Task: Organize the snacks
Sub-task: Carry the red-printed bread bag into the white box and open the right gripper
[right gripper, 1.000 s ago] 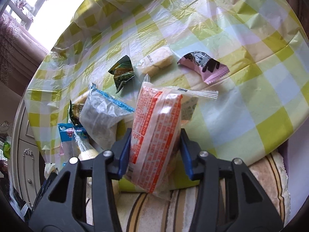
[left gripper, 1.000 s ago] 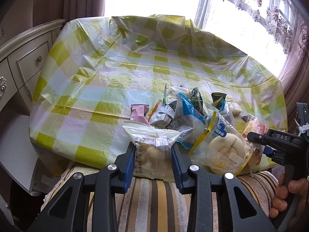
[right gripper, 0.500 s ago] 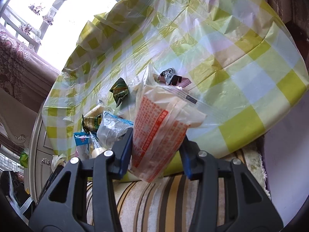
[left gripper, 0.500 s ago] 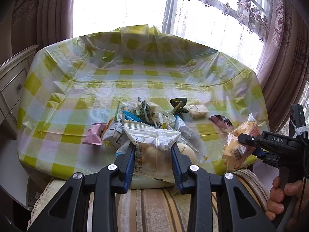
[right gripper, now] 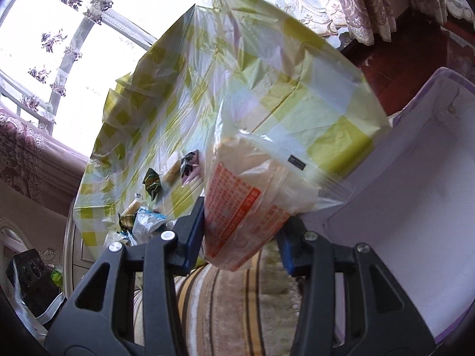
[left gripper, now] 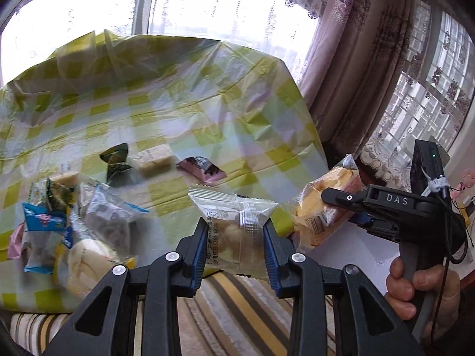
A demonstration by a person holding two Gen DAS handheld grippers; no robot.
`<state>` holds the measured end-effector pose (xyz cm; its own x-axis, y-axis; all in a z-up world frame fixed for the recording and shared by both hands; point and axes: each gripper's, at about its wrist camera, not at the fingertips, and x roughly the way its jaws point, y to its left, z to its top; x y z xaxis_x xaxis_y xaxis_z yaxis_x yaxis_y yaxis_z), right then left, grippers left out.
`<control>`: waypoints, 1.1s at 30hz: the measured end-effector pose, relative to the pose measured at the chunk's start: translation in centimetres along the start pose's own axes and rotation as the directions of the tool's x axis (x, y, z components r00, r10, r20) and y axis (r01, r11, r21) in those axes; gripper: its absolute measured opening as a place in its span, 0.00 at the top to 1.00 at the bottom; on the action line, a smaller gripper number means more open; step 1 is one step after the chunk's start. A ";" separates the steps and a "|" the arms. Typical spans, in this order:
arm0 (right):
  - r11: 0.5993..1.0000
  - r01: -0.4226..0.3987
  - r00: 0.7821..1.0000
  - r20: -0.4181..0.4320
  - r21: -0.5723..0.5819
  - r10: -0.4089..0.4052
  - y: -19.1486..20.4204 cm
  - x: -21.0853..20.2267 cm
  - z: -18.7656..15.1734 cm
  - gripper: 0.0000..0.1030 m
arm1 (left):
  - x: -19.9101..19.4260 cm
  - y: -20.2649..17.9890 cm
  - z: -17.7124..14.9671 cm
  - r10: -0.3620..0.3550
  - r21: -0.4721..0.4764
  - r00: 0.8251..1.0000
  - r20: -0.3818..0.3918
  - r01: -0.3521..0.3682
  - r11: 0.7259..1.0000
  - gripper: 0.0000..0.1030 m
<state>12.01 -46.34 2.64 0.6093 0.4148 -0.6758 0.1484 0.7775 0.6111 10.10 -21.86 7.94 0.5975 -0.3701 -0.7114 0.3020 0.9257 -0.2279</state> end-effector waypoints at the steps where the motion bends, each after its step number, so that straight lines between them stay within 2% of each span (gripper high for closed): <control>1: 1.000 0.014 1.000 0.009 0.015 -0.014 -1.0 -0.4 0.2 0.54 | 0.8 -1.0 0.1 -0.028 0.015 0.999 -0.025 0.028 1.000 0.65; 5: 0.994 0.080 0.996 0.030 0.080 -0.083 -5.0 -1.4 0.8 0.54 | 4.0 -4.7 0.6 -0.137 0.056 0.981 -0.136 0.145 0.988 0.65; 7: 0.985 0.114 0.993 0.023 0.129 -0.118 -7.1 -1.4 0.8 0.54 | 5.6 -6.7 0.6 -0.187 0.075 0.962 -0.198 0.205 0.976 0.65; 9: 0.975 0.141 0.989 0.018 0.175 -0.146 -9.2 -1.4 0.7 0.54 | 7.4 -8.4 0.5 -0.209 0.091 0.941 -0.265 0.241 0.966 0.65; 12: 0.958 0.181 0.983 0.001 0.223 -0.186 -11.8 -1.2 0.6 0.54 | 10.0 -10.3 0.0 -0.199 0.111 0.919 -0.341 0.249 0.962 0.65; 16: 0.939 0.209 0.977 -0.021 0.274 -0.211 -14.4 -0.8 0.5 0.54 | 12.1 -11.2 -0.2 -0.192 0.108 0.897 -0.397 0.254 0.961 0.65; 19: 0.931 0.214 0.976 -0.034 0.294 -0.214 -15.6 -0.5 0.6 0.54 | 13.1 -11.5 -0.3 -0.188 0.109 0.891 -0.413 0.253 0.961 0.64; 21: 0.932 0.217 0.976 -0.047 0.289 -0.213 -15.5 0.0 0.8 0.52 | 13.3 -11.5 -0.5 -0.194 0.102 0.886 -0.421 0.258 0.961 0.59; 22: 0.930 0.224 0.975 -0.051 0.290 -0.218 -15.4 0.1 0.8 0.51 | 13.4 -11.6 -0.4 -0.195 0.097 0.886 -0.420 0.258 0.961 0.57; 24: 0.930 0.235 0.972 -0.052 0.281 -0.230 -15.2 0.2 1.0 0.48 | 13.3 -11.5 -0.1 -0.197 0.088 0.892 -0.406 0.253 0.963 0.43; 29: 0.935 0.268 0.963 -0.031 0.233 -0.269 -13.9 -0.5 1.4 0.31 | 11.9 -10.6 0.5 -0.197 0.076 0.916 -0.351 0.238 0.968 0.38; 33: 0.940 0.309 0.948 0.028 0.141 -0.316 -11.3 -1.6 1.7 0.28 | 10.4 -9.6 1.1 -0.127 0.068 0.955 -0.267 0.150 0.986 0.37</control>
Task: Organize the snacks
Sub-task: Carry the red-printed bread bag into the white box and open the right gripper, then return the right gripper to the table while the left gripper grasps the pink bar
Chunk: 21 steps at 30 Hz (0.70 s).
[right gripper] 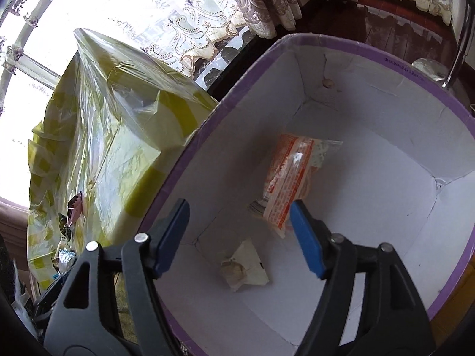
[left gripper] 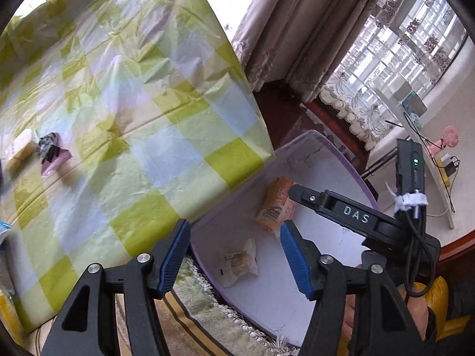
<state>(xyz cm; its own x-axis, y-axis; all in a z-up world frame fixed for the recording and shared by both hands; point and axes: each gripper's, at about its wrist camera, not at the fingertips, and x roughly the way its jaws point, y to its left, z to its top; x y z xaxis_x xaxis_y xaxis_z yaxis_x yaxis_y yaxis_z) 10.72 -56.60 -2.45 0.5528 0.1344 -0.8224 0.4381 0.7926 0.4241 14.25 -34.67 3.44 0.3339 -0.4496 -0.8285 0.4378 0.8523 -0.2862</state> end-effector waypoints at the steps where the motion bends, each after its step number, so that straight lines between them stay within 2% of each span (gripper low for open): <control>1: 0.999 0.012 1.000 0.028 -0.031 -0.011 0.7 -0.6 -0.2 0.25 | -0.6 0.3 -0.1 0.031 -0.013 0.999 0.031 -0.030 0.999 0.37; 4: 0.990 0.057 0.994 0.102 -0.130 -0.043 3.2 -2.4 -0.5 0.17 | -2.8 1.6 -0.1 0.116 -0.044 0.983 0.141 -0.111 0.993 0.35; 6: 0.976 0.094 0.987 0.147 -0.198 -0.065 5.4 -3.1 -0.8 0.15 | -4.6 2.4 -0.2 0.165 -0.054 0.958 0.233 -0.157 0.986 0.31; 8: 0.958 0.129 0.978 0.190 -0.256 -0.081 7.3 -3.8 -1.1 0.10 | -6.4 3.5 -0.1 0.211 -0.069 0.926 0.314 -0.200 0.977 0.29; 11: 0.928 0.177 0.964 0.250 -0.329 -0.095 10.2 -4.1 -1.8 0.06 | -9.1 5.6 -0.7 0.281 -0.115 0.875 0.394 -0.256 0.960 0.28; 13: 0.908 0.181 0.960 0.269 -0.377 -0.080 11.9 -4.2 -2.3 0.05 | -10.6 7.0 -1.6 0.343 -0.143 0.833 0.434 -0.312 0.939 0.28; 14: 0.900 0.186 0.958 0.276 -0.393 -0.077 12.7 -4.2 -2.6 0.04 | -11.2 7.7 -2.0 0.376 -0.166 0.810 0.450 -0.338 0.926 0.28; 15: 0.892 0.196 0.956 0.282 -0.407 -0.081 13.6 -4.1 -2.7 0.04 | -12.0 8.7 -2.4 0.400 -0.191 0.797 0.453 -0.352 0.917 0.28; 17: 0.870 0.187 0.959 0.275 -0.456 -0.062 15.4 -3.8 -3.1 0.03 | -13.4 11.0 -3.5 0.416 -0.240 0.793 0.445 -0.342 0.909 0.28; 18: 0.855 0.176 0.962 0.269 -0.487 -0.045 16.3 -3.9 -3.4 0.03 | -14.1 12.2 -4.1 0.436 -0.271 0.781 0.446 -0.346 0.898 0.28; 21: 0.812 0.185 0.957 0.290 -0.554 -0.020 19.2 -4.0 -4.9 0.00 | -15.9 15.7 -6.0 0.535 -0.364 0.728 0.428 -0.403 0.840 0.28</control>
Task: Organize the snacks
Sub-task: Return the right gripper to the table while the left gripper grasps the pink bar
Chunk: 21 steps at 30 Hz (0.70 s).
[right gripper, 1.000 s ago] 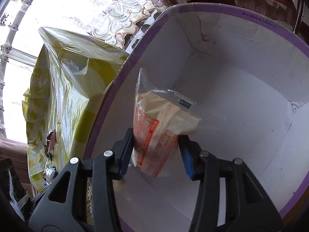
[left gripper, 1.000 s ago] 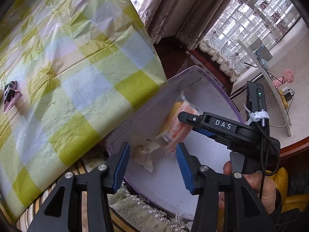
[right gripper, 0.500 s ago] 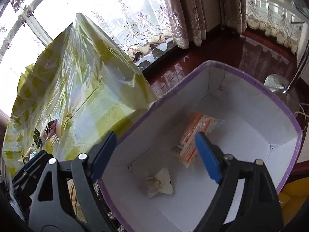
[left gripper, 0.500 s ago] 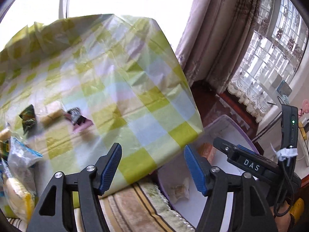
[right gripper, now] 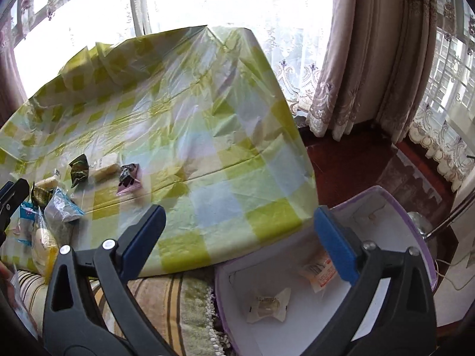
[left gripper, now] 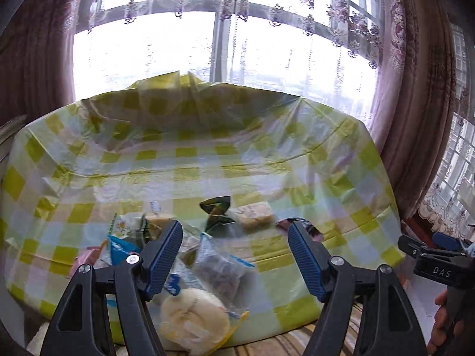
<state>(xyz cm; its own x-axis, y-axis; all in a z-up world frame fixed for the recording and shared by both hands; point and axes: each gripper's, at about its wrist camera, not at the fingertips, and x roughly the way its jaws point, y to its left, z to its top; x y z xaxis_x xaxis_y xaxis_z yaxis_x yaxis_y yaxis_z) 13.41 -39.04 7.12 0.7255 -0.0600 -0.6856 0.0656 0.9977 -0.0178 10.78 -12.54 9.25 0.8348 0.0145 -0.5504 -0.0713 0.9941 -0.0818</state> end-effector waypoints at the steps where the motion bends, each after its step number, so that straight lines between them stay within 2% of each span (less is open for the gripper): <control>1: 1.000 0.002 1.000 0.007 -0.023 -0.002 1.1 -0.1 0.2 0.00 | -0.1 1.4 -0.1 0.033 -0.019 0.999 0.006 -0.033 0.999 0.28; 4: 0.997 -0.031 0.999 0.025 -0.076 0.033 4.0 -0.1 0.6 0.00 | -0.2 5.5 -0.5 0.097 -0.077 0.995 0.008 -0.096 0.992 0.28; 9: 0.989 -0.127 0.992 -0.007 -0.071 0.127 7.0 1.7 0.7 0.00 | 0.1 11.3 -1.3 0.140 -0.144 0.990 -0.032 -0.143 0.979 0.28; 11: 0.988 -0.142 0.990 -0.022 -0.058 0.141 7.8 2.8 0.4 0.00 | 0.1 13.3 -1.6 0.146 -0.171 0.988 -0.042 -0.151 0.974 0.28; 13: 0.990 -0.122 0.992 -0.031 -0.069 0.120 8.7 3.7 0.3 0.00 | 0.2 14.9 -2.0 0.160 -0.187 0.985 -0.061 -0.169 0.968 0.28; 16: 0.987 -0.133 0.991 -0.044 -0.087 0.130 9.5 4.6 0.5 0.00 | 0.9 17.0 -2.6 0.174 -0.210 0.977 -0.121 -0.197 0.958 0.33; 21: 0.988 -0.123 0.992 -0.044 -0.092 0.120 10.4 6.2 0.9 0.00 | 3.5 19.5 -3.6 0.135 -0.245 0.959 -0.248 -0.197 0.949 0.46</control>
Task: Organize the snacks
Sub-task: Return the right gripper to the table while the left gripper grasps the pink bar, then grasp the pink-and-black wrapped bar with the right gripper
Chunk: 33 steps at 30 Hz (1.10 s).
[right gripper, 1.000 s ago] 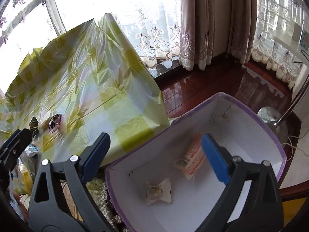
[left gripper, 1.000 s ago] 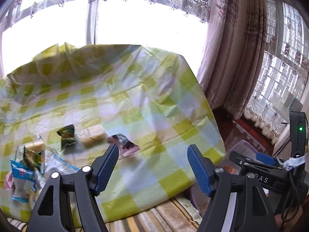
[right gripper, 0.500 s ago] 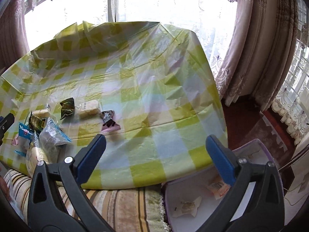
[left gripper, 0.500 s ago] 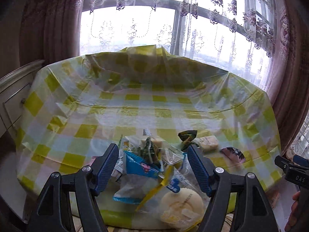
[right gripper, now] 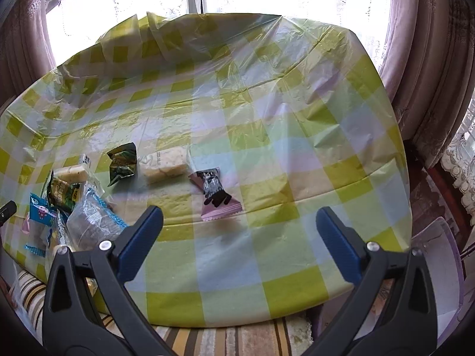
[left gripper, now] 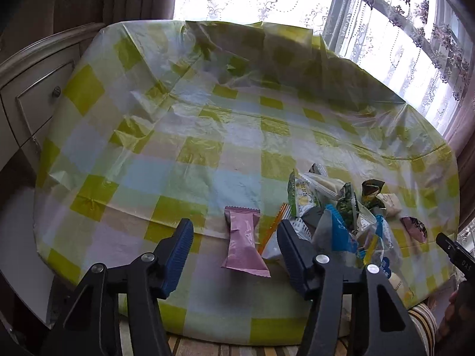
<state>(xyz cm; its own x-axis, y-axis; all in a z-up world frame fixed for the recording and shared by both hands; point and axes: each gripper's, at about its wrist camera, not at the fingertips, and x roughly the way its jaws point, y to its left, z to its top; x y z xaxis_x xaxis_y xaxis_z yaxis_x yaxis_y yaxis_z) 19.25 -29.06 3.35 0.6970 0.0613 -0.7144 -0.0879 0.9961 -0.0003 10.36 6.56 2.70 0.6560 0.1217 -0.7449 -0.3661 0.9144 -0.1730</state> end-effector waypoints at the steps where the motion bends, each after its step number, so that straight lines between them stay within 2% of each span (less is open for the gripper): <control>1: 1.000 0.004 1.000 -0.002 -0.003 -0.004 0.2 0.4 0.2 0.00 | 0.4 0.1 0.0 -0.002 -0.002 1.000 -0.014 0.002 1.000 0.46; 7: 0.999 0.026 1.000 -0.009 -0.022 -0.026 0.9 2.6 1.1 0.01 | 2.1 0.0 0.1 -0.001 0.017 0.999 -0.052 0.002 1.000 0.51; 9: 0.999 0.031 0.999 -0.010 -0.031 -0.031 1.2 3.2 1.3 0.02 | 2.8 0.1 0.2 -0.006 0.018 0.998 -0.070 0.007 1.000 0.56; 16: 0.998 0.038 0.998 -0.052 -0.046 -0.040 1.8 5.9 1.7 0.16 | 4.1 0.3 -0.3 -0.011 0.011 0.995 -0.100 0.013 1.000 0.63; 18: 0.998 0.036 0.997 -0.068 -0.047 -0.039 1.9 6.5 1.7 0.21 | 4.4 0.3 -0.4 -0.010 0.009 0.994 -0.106 0.011 1.000 0.68; 21: 0.999 0.021 0.995 -0.100 -0.048 -0.026 2.0 7.3 1.5 0.34 | 4.6 0.2 -0.4 -0.004 0.014 0.994 -0.106 0.006 1.000 0.74; 23: 0.999 0.011 0.993 -0.120 -0.047 -0.017 2.0 7.8 1.2 0.52 | 4.6 0.2 -0.4 -0.005 0.017 0.994 -0.106 0.007 1.000 0.75; 25: 0.999 -0.002 0.993 -0.121 -0.039 -0.003 1.9 7.7 1.1 0.61 | 4.5 0.2 -0.4 -0.006 0.017 0.995 -0.105 0.007 1.000 0.76; 33: 0.999 -0.010 0.995 -0.103 -0.045 0.005 2.2 6.8 1.0 0.61 | 3.8 0.8 -0.5 -0.002 -0.007 0.998 -0.066 0.002 1.000 0.78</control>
<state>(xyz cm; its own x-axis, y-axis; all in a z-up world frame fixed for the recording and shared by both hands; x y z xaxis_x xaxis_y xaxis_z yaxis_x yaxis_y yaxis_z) 24.50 -26.35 -0.87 0.6193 0.0599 -0.7828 -0.1272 0.9916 -0.0247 12.24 7.57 -0.62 0.6118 0.0940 -0.7854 -0.3693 0.9120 -0.1786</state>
